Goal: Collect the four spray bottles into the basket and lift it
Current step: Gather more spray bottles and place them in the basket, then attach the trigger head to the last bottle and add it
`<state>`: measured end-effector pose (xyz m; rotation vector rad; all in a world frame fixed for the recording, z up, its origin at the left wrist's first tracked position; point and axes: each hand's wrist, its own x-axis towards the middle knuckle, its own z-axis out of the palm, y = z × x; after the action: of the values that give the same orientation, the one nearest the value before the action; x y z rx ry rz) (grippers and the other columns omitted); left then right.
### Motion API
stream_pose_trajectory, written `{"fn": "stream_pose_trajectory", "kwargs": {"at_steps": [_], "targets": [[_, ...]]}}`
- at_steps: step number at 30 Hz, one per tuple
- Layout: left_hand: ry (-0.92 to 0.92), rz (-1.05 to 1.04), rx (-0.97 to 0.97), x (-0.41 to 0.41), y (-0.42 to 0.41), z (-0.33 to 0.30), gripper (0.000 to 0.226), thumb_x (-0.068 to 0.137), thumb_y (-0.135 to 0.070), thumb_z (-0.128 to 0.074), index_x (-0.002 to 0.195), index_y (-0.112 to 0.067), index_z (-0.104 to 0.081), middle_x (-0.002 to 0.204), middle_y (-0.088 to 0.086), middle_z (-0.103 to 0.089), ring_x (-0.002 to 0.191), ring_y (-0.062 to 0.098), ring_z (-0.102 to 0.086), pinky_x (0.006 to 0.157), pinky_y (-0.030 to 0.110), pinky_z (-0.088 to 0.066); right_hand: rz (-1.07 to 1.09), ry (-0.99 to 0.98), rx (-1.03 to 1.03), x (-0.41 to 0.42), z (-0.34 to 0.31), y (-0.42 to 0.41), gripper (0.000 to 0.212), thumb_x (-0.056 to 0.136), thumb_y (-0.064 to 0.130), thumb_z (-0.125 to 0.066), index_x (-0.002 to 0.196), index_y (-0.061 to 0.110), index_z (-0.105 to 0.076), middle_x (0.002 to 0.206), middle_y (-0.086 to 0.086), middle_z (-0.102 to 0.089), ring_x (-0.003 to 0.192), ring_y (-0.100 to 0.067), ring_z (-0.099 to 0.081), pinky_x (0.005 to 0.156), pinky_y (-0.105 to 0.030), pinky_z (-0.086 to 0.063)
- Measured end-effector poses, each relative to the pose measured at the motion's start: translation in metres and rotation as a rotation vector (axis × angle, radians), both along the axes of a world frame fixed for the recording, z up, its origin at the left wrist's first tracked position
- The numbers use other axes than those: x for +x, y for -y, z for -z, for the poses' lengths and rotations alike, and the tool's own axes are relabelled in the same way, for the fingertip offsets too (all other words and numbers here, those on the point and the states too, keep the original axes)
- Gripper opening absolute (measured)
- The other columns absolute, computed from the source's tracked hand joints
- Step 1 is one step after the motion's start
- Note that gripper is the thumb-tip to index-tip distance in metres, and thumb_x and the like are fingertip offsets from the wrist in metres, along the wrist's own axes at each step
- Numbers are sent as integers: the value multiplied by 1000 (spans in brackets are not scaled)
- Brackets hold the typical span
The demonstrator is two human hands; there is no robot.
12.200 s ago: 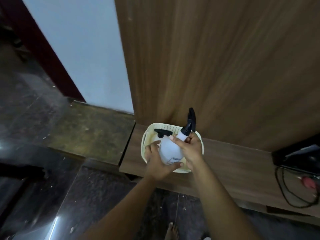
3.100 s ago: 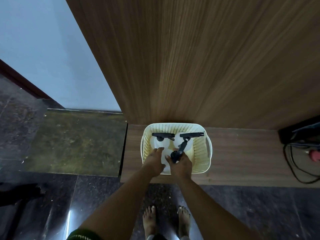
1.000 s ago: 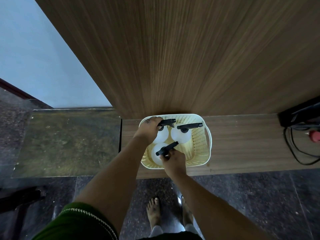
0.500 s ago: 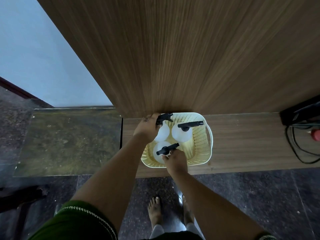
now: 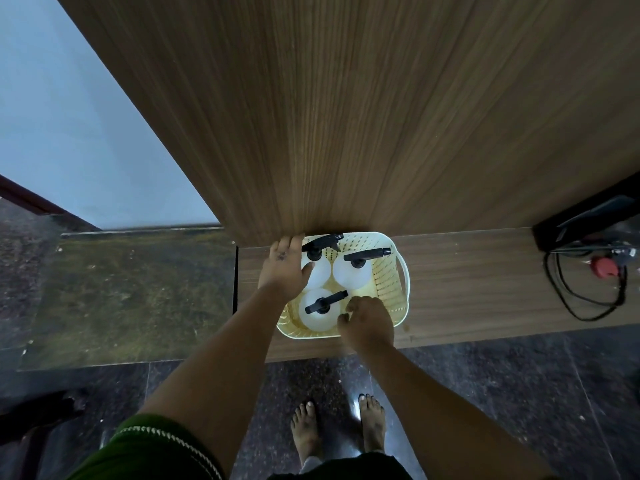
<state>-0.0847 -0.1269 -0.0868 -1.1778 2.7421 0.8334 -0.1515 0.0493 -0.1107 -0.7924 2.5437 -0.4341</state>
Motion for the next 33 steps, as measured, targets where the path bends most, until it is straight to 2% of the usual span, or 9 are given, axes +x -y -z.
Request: {"fn": "stream_pose_trajectory", "kwargs": {"at_steps": [6, 11, 16, 20, 25, 29, 33], "targets": [[-41, 52, -162, 2, -20, -17, 59, 89, -40, -54, 139, -14, -37, 136, 8, -43, 123, 29, -39, 96, 44, -42, 68, -81, -122, -13, -23, -14, 24, 72, 11, -56, 94, 8, -64, 94, -11, -65, 94, -28, -51, 78, -35, -45], [-112, 131, -268, 2, -46, -35, 58, 87, -41, -56, 136, -13, -44, 139, 9, -44, 127, 29, -41, 101, 45, -38, 161, -93, -129, -12, -41, -30, 29, 78, 14, -56, 106, 11, -61, 108, -9, -62, 104, -29, -50, 84, -38, -45], [-197, 314, -231, 2, -93, -40, 56, 88, -37, -55, 136, -11, -44, 140, 10, -44, 127, 31, -42, 99, 46, -39, 255, -100, -125, -6, -51, -66, 34, 80, 20, -57, 113, 14, -58, 114, -9, -58, 110, -29, -46, 87, -39, -43], [-153, 441, -213, 2, -139, -35, 57, 87, -38, -52, 137, -15, -42, 140, 7, -44, 129, 28, -39, 100, 44, -38, 338, -76, -86, -3, -45, -107, 35, 81, 22, -56, 115, 15, -57, 117, -9, -57, 112, -30, -46, 90, -40, -42], [-173, 609, -193, 10, -204, -16, 52, 89, -39, -48, 133, -13, -45, 134, 7, -49, 123, 27, -44, 97, 42, -42, 459, -25, -47, 12, -25, -174, 33, 82, 22, -56, 114, 15, -55, 120, -10, -54, 115, -31, -43, 87, -43, -41], [-34, 689, -148, 26, -259, 8, 55, 90, -42, -46, 135, -12, -40, 135, 8, -45, 125, 29, -40, 98, 43, -39, 508, 32, 60, 34, 0, -246, 37, 86, 26, -55, 121, 15, -51, 126, -10, -51, 119, -31, -41, 91, -45, -42], [161, 671, -19, 36, -318, 52, 61, 89, -44, -51, 136, -9, -34, 137, 13, -38, 127, 34, -34, 98, 46, -38, 518, 54, 131, 52, 37, -325, 38, 88, 28, -53, 123, 15, -52, 126, -13, -52, 119, -33, -42, 97, -41, -38]]}}
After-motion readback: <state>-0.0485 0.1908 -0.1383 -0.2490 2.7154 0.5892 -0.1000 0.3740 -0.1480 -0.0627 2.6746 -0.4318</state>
